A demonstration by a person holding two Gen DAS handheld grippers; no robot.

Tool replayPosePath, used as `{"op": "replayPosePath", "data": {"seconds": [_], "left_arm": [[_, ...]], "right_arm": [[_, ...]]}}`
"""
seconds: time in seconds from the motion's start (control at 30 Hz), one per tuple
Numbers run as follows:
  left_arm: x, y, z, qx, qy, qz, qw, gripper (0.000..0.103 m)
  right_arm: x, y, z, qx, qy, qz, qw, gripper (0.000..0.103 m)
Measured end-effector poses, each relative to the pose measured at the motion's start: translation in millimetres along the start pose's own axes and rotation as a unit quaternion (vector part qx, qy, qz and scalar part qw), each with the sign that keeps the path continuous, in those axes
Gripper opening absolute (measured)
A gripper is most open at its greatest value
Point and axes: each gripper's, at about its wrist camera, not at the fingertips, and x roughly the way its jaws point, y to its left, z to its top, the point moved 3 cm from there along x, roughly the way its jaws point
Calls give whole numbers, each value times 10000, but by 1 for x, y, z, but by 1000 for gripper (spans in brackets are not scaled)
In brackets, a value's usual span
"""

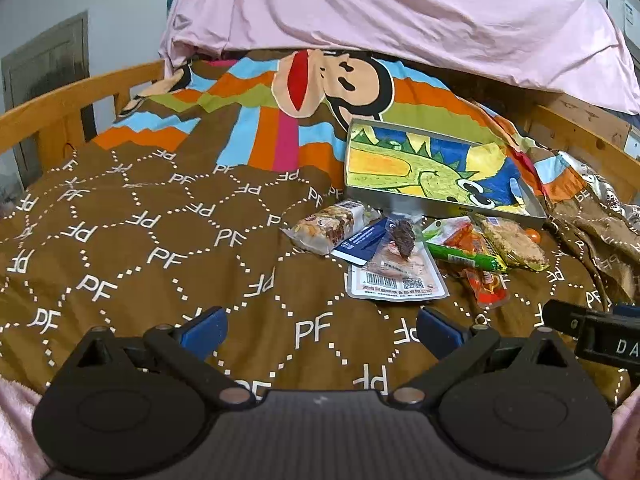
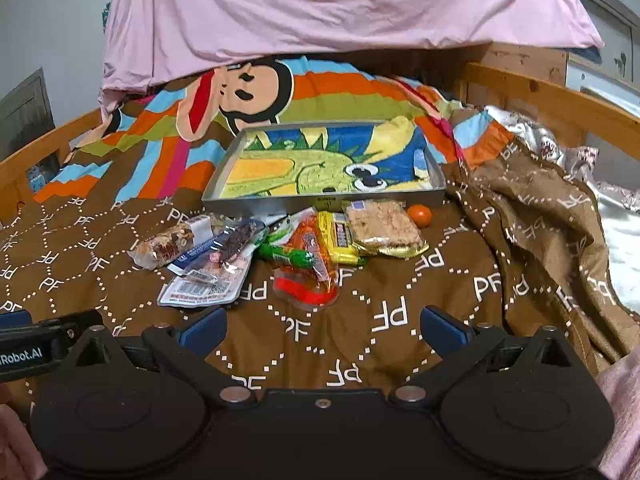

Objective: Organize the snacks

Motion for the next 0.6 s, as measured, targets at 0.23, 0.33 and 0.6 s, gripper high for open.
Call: {"op": "replayPosePath", "data": {"seconds": [0.23, 0.33, 0.6], "left_arm": [[22, 3, 25, 256, 282, -279, 9989, 103], [37, 7, 37, 374, 538, -547, 9963, 103], [91, 26, 75, 736, 563, -462, 9946, 103]], "right_arm": [[24, -4, 13, 159, 494, 595, 9969, 102], [41, -10, 23, 262, 594, 851, 9943, 102], [79, 10, 46, -530, 163, 1137, 9920, 102]]}}
